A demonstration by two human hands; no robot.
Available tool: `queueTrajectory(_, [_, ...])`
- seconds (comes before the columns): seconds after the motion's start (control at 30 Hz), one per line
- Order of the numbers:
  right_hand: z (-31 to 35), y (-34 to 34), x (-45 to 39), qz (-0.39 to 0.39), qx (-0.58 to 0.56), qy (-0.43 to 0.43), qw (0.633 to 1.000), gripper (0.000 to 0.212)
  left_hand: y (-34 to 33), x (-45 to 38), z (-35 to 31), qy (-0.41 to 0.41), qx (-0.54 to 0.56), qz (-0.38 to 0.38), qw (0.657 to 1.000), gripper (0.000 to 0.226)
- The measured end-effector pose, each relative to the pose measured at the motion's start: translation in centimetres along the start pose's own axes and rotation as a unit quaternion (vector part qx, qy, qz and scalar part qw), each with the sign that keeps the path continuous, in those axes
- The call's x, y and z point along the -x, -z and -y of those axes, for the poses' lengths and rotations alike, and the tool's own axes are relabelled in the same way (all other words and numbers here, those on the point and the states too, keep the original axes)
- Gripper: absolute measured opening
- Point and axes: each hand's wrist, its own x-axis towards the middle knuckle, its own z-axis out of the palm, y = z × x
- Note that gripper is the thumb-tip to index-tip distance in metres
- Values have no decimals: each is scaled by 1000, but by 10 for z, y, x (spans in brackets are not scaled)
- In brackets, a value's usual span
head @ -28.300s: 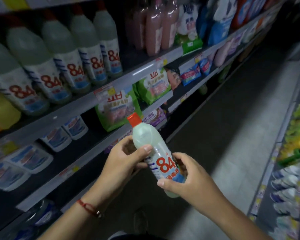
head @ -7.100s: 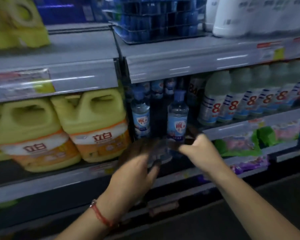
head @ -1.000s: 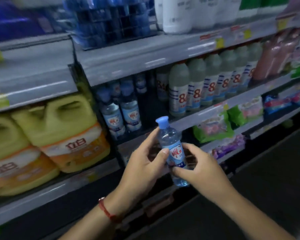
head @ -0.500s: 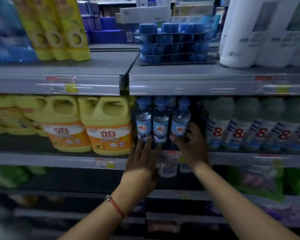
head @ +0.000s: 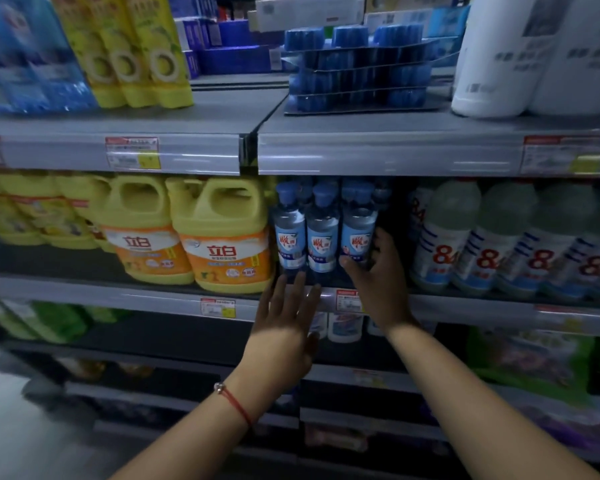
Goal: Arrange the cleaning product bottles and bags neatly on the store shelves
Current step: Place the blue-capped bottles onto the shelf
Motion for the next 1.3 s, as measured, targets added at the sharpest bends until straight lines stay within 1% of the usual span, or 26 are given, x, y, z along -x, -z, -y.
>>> queueTrajectory(0.1, [-3, 2, 5, 13, 40, 2, 999, 70, 1, 6, 1, 25, 11, -1, 1000, 79])
queueTrajectory(0.23, [8, 3, 20, 20, 37, -28, 999, 74, 10, 14, 3, 50, 24, 11, 998, 85])
queueTrajectory(0.3, [17, 6, 36, 2, 72, -16, 997, 77, 18, 20, 9, 54, 13, 9, 998, 84])
queueTrajectory(0.33, [23, 10, 46, -3, 112, -3, 994, 77, 21, 24, 13, 55, 8, 6, 998, 81])
queueTrajectory(0.37, [31, 14, 55, 1, 162, 1, 987, 74, 24, 28, 19, 56, 6, 5, 998, 79])
queueTrajectory(0.4, [41, 18, 64, 23, 219, -7, 975, 68, 27, 33, 27, 59, 5, 6, 998, 76])
queueTrajectory(0.5, [68, 17, 85, 120, 362, -31, 924, 35, 37, 51, 54, 72, 8, 4, 997, 69])
queueTrajectory(0.53, [78, 11, 92, 148, 394, -26, 907, 35, 41, 59, 64, 73, 7, 2, 997, 68])
queueTrajectory(0.57, [88, 1, 100, 175, 418, -16, 891, 43, 44, 69, 75, 75, 5, 3, 997, 67])
queueTrajectory(0.63, [107, -26, 116, 218, 439, 6, 872, 58, 50, 92, 101, 79, 0, 6, 997, 66])
queueTrajectory(0.77, [136, -105, 146, 274, 440, 59, 853, 70, 69, 147, 171, 116, 11, 18, 993, 70])
queueTrajectory(0.97, [170, -244, 192, 345, 419, 129, 830, 74, 94, 239, 288, 192, -16, 18, 981, 70])
queueTrajectory(1.03, [181, -286, 207, 370, 417, 143, 818, 75, 101, 269, 321, 221, -23, 31, 974, 69])
queueTrajectory(1.17, [203, -355, 228, 402, 397, 172, 807, 75, 116, 315, 375, 276, -30, 32, 960, 71])
queueTrajectory(1.3, [217, -412, 226, 413, 391, 190, 800, 74, 122, 333, 422, 312, -25, 26, 950, 72])
